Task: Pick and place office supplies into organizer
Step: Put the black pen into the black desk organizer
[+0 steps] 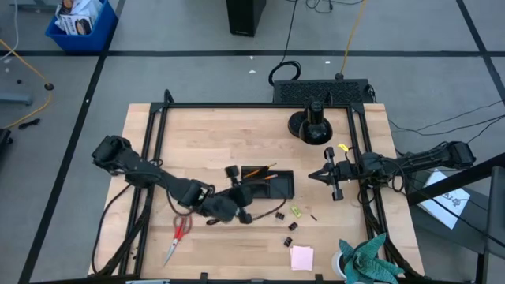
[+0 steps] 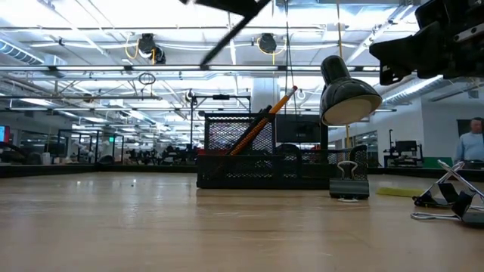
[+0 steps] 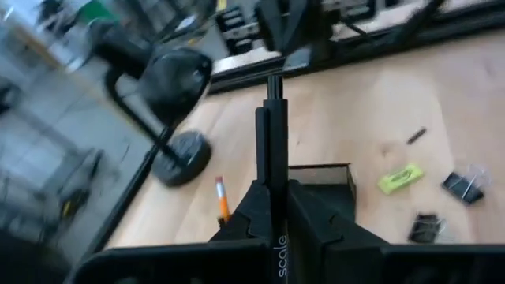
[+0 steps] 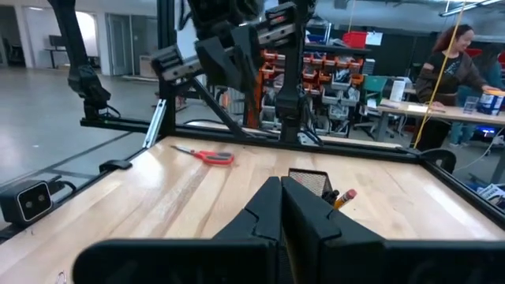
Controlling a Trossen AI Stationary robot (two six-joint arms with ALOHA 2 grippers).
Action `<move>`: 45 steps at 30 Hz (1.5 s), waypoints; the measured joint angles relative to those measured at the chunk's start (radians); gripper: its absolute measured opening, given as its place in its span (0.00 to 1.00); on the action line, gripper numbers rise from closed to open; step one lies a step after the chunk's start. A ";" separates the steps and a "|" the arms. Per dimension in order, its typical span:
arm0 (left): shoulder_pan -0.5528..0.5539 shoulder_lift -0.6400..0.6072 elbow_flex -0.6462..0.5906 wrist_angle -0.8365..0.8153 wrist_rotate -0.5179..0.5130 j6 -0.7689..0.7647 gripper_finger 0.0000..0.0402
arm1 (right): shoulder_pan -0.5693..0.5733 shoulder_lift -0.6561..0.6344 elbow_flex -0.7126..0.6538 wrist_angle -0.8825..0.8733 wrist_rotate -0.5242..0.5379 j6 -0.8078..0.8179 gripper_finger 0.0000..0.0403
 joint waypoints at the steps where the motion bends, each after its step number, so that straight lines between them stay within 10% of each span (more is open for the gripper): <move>1: 0.016 -0.007 -0.021 0.044 0.041 0.057 0.02 | 0.000 0.000 0.000 -0.005 0.000 0.000 0.01; 12: 0.153 -0.042 -0.128 0.305 0.400 0.185 0.02 | 0.000 0.008 0.000 -0.030 -0.005 0.007 0.01; 45: 0.394 -0.219 -0.149 0.434 0.874 0.263 0.02 | 0.000 0.010 0.000 -0.025 -0.243 0.188 0.01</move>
